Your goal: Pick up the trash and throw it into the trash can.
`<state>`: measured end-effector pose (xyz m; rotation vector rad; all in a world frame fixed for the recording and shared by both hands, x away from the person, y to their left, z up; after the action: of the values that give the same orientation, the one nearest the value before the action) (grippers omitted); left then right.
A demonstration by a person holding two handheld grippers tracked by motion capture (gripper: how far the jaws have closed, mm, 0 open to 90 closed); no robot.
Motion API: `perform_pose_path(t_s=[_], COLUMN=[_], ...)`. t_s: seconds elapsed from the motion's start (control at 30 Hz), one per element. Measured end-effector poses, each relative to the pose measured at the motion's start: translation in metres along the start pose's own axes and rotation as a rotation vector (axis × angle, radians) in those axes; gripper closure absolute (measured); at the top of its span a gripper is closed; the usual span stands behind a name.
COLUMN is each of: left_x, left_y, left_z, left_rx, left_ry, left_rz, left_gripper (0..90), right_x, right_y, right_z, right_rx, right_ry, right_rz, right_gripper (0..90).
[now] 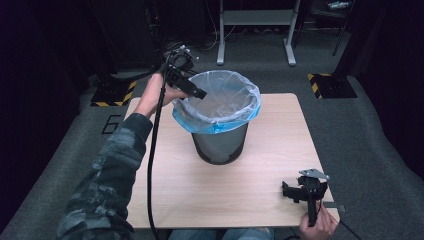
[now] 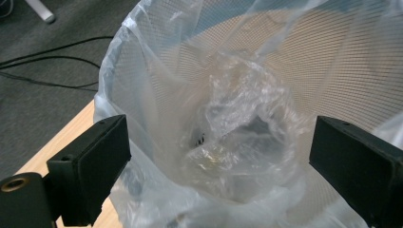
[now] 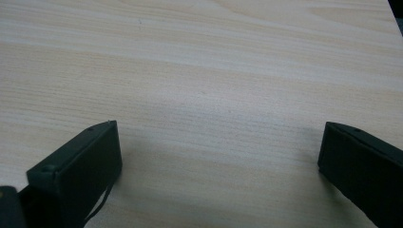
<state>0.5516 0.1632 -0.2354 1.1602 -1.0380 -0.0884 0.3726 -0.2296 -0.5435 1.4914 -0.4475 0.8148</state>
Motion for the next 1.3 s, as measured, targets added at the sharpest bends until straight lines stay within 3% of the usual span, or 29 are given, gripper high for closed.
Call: perform_pose_path(t_s=[0.13,0.3,0.7,0.77,0.87,0.9,0.93,1.03,1.07,1.2,1.3], left_x=[-0.011,-0.025,-0.081,-0.097,-0.109,-0.121,-0.121,-0.145,-0.145,-0.177,-0.19], left_y=[0.007,0.013,0.022,0.02,0.016,0.011,0.011,-0.001,-0.001,-0.019,-0.025], left_z=[0.001,-0.004,-0.035,-0.042,-0.046,-0.05,-0.05,-0.059,-0.059,-0.068,-0.071], left_rx=[0.011,0.008,0.017,0.021,0.027,0.028,0.028,0.029,0.029,0.042,0.058], left_ry=[-0.023,-0.022,0.046,0.068,0.082,0.107,0.107,0.145,0.145,0.182,0.186], left_rz=[0.006,0.008,0.022,0.032,0.025,0.022,0.022,0.015,0.015,-0.005,-0.012], left_gripper=[5.6,1.3,0.1,0.2,0.3,0.4,0.4,0.6,0.6,0.6,0.0], right_x=[0.0,0.0,0.0,0.0,0.0,0.0,0.0,0.0,0.0,0.0,0.0], right_y=[0.0,0.0,0.0,0.0,0.0,0.0,0.0,0.0,0.0,0.0,0.0], right_z=[0.0,0.0,0.0,0.0,0.0,0.0,0.0,0.0,0.0,0.0,0.0], right_rx=[0.0,0.0,0.0,0.0,0.0,-0.001,-0.001,-0.001,-0.001,-0.002,-0.001], right_ry=[0.0,0.0,0.0,0.0,0.0,0.004,0.004,0.004,0.004,0.004,0.004], right_rz=[0.0,0.0,0.002,0.002,0.001,0.0,0.0,0.0,0.0,0.0,0.0], right_gripper=[0.0,0.0,0.0,0.0,0.0,0.0,0.0,0.0,0.0,0.0,0.0])
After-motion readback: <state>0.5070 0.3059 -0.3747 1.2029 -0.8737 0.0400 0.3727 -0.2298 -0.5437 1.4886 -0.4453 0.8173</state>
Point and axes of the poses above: each handheld gripper's, and its own axes: y roughly backward along the jaws, x roughly out of its top, z roughly to its right, the point moved 2 cm from there along -y, roughly forward along the jaws, and after that the axes turned 6 degrees about y, right-handed, at the moved point
